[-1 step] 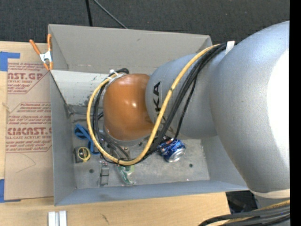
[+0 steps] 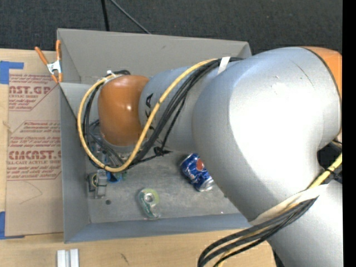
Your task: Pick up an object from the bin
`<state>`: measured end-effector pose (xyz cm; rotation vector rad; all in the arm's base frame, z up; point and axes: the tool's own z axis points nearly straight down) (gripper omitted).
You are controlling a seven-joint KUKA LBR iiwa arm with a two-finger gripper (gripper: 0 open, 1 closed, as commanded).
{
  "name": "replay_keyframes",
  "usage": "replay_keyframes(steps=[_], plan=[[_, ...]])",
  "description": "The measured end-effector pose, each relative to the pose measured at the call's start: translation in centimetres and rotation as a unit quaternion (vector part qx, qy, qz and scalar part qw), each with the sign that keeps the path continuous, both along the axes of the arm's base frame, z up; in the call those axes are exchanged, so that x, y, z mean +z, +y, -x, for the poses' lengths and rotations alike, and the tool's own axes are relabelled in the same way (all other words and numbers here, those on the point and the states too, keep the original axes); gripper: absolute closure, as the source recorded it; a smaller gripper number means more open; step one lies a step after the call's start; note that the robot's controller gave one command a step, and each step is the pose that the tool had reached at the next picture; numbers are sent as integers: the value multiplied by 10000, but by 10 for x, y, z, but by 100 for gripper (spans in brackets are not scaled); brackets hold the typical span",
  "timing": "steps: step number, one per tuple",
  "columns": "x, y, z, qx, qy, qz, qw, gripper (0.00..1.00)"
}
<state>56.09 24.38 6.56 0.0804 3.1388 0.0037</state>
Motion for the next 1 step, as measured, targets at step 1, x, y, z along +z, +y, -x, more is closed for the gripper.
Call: replay_keyframes(steps=[1], plan=[[6,0,0,1,-4,-5,10000,100]])
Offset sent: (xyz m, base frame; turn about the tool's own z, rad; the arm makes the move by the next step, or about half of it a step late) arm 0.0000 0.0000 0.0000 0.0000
